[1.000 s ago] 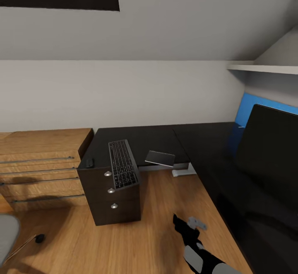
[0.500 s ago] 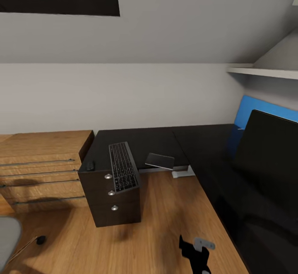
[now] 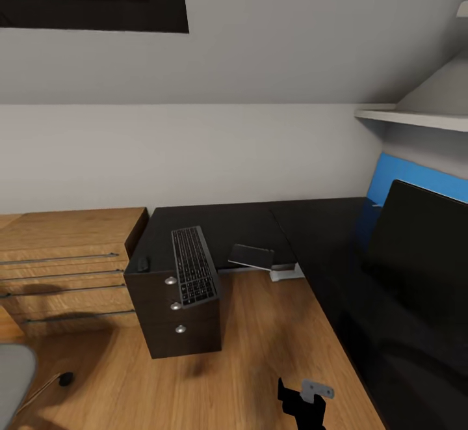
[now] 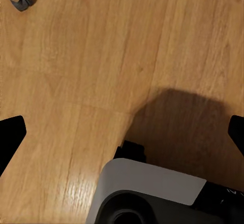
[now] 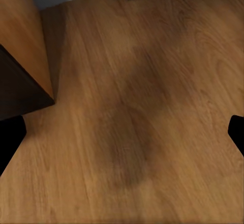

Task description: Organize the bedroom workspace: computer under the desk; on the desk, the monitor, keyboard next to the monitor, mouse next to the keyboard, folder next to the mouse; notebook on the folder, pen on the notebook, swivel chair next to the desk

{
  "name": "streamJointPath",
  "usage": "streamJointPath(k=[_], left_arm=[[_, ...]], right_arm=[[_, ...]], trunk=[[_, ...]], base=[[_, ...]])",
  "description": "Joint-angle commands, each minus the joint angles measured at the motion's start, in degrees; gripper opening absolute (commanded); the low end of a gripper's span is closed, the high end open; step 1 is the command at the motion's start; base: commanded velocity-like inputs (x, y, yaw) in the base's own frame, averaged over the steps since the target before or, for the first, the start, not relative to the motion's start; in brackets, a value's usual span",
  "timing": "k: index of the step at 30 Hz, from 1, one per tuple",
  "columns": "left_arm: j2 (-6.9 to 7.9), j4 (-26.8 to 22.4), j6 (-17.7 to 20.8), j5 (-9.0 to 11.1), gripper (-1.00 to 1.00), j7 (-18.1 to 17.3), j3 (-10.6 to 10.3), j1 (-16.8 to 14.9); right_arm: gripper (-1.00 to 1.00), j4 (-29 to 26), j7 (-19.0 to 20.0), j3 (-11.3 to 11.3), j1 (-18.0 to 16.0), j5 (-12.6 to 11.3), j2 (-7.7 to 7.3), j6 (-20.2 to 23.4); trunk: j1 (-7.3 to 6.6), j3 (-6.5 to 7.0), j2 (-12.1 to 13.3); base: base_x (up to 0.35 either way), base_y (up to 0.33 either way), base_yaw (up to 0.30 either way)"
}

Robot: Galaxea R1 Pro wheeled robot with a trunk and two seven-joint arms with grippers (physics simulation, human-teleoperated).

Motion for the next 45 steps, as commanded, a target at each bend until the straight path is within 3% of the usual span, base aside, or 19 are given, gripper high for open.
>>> streamJointPath(k=[1,15,23,32,45], left_arm=[[0.01,-0.2,0.3,0.4,1.0,0.2,0.0,0.0],[-0.07,-0.2,0.2,0.4,1.0,0.2,0.0,0.0],[-0.08,-0.2,0.2,0.4,1.0,0.2,0.0,0.0],[-0.15,-0.3,0.1,0.3,1.0,0.2,-0.1,0.0],[-0.17,-0.2,-2.6,0.3,1.0,0.2,-0.1,0.0]], right_arm=[[1.0,0.1,-0.4,0.5,-0.1,0.0,0.06,-0.1],[1.0,0.1,-0.7,0.2,0.4,-0.1,-0.44,0.0],[1.0,0.1,-0.8,0.1,3.6,-0.1,-1.43,0.1],[1.0,0.1,-0.8,0.1,8.0,-0.1,-4.05,0.1],[1.0,0.1,-0.8,0.2,8.5,-0.1,-4.41,0.0]], trunk=[[-0.22,0.13,0.4],[-3.3,2.65,6.0],[-5.06,4.08,9.2],[-5.06,4.08,9.2],[-5.06,4.08,9.2]], base=[[0.0,0.0,0.0],[0.0,0.0,0.0],[0.0,0.0,0.0],[0.0,0.0,0.0],[-0.138,0.0,0.0]])
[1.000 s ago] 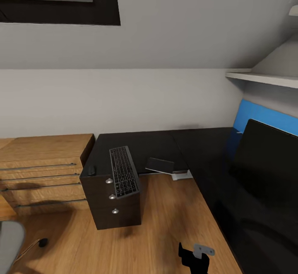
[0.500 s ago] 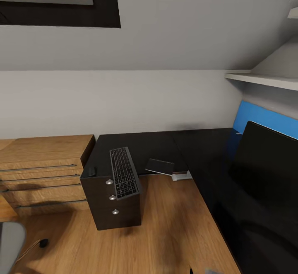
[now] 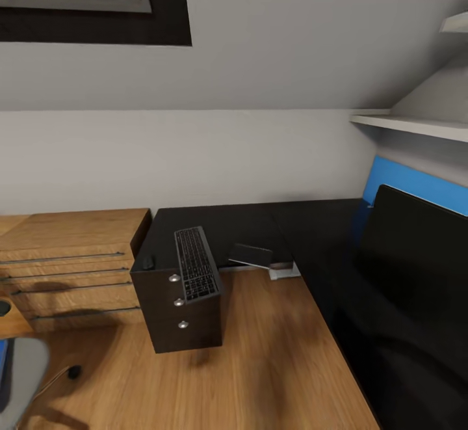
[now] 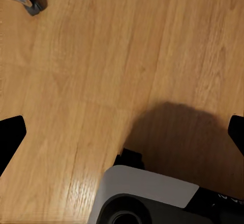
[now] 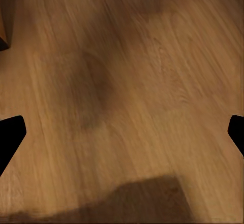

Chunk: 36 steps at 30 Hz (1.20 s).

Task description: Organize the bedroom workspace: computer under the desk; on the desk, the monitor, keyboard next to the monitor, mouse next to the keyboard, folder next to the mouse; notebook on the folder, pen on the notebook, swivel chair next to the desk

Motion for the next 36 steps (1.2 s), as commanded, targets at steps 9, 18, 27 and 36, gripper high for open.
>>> streamJointPath(k=[9,18,27,36], left_arm=[[0.01,-0.1,0.1,0.4,1.0,0.2,-0.1,0.0],[0.08,-0.1,0.1,0.4,1.0,0.2,-0.1,0.0],[0.09,-0.1,0.2,0.4,1.0,0.2,-0.1,0.0],[0.0,-0.1,0.3,0.4,1.0,0.2,-0.1,0.0]], right_arm=[[1.0,0.1,-0.4,0.5,-0.1,0.0,0.06,-0.1],[1.0,0.1,-0.4,0.5,-0.1,0.0,0.02,-0.2],[1.0,0.1,-0.4,0.5,-0.1,0.0,0.03,-0.2],[1.0,0.1,-0.4,0.5,-0.1,0.0,0.02,-0.1]], trunk=[[-0.03,-0.06,0.0],[-0.03,-0.06,0.0],[-0.03,-0.06,0.0],[-0.03,-0.06,0.0]], base=[[-0.328,0.0,0.0],[-0.328,0.0,0.0],[-0.333,0.0,0.0],[-0.335,0.0,0.0]])
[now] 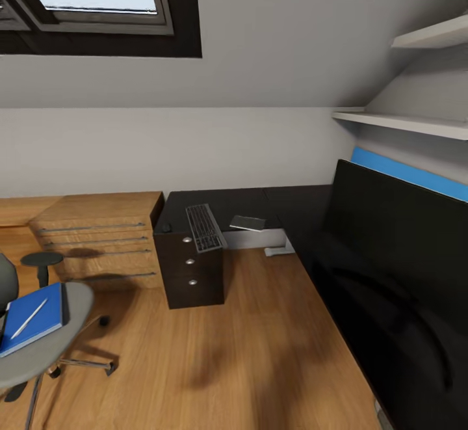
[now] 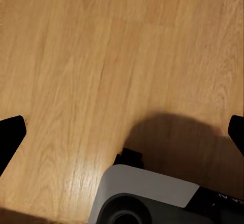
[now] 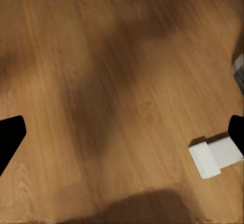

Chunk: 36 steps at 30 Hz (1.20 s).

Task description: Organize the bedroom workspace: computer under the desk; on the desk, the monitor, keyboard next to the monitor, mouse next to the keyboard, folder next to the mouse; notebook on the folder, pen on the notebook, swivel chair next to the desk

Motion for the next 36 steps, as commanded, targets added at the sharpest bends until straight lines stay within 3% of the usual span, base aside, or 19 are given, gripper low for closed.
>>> streamJointPath(k=[1,36], left_arm=[[0.02,-0.2,0.3,0.4,1.0,0.2,-0.1,0.0],[0.11,-0.1,0.1,0.4,1.0,0.3,0.0,0.0]], right_arm=[[1.0,0.1,-0.4,0.5,-0.1,0.0,0.04,-0.1],[1.0,0.1,-0.4,0.5,-0.1,0.0,0.06,-0.2]], trunk=[[-0.03,-0.06,0.0],[-0.03,-0.06,0.0]], base=[[-0.335,0.0,0.0],[-0.259,-0.009,0.0]])
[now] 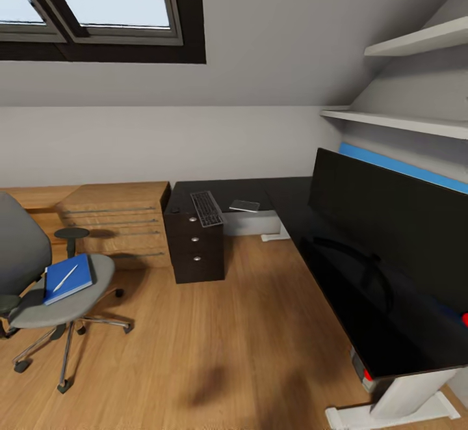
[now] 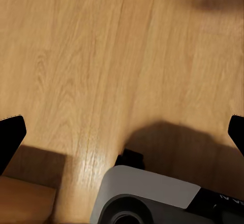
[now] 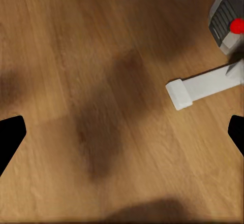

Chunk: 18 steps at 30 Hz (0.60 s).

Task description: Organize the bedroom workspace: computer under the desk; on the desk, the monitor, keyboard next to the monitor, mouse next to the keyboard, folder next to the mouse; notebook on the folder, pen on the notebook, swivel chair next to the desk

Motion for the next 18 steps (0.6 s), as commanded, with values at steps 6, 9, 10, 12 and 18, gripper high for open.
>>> streamJointPath(k=[6,9,10,12,18], left_arm=[[0.01,-0.2,0.2,0.4,1.0,0.2,-0.1,0.0],[0.01,-0.2,0.2,0.4,1.0,0.2,-0.1,0.0],[0.0,-0.2,0.2,0.4,1.0,0.2,-0.1,0.0],[-0.02,-0.2,0.2,0.4,1.0,0.2,-0.1,0.0],[0.01,-0.2,0.2,0.4,1.0,0.2,-0.1,0.0]], right_arm=[[1.0,0.1,-0.4,0.5,-0.1,0.0,0.03,-0.1],[1.0,0.1,-0.4,0.5,-0.1,0.0,0.03,-0.1],[1.0,0.1,-0.4,0.5,-0.1,0.0,0.02,-0.1],[1.0,0.1,-0.4,0.5,-0.1,0.0,0.02,-0.1],[1.0,0.1,-0.4,0.5,-0.1,0.0,0.02,-0.1]], trunk=[[-0.01,-0.06,0.0],[-0.01,-0.06,0.0],[-0.01,-0.06,0.0],[-0.01,-0.06,0.0],[-0.01,-0.06,0.0]], base=[[-0.149,-0.13,0.0],[-0.151,-0.142,0.0],[-0.151,-0.143,0.0],[-0.151,-0.144,0.0],[-0.151,-0.145,0.0]])
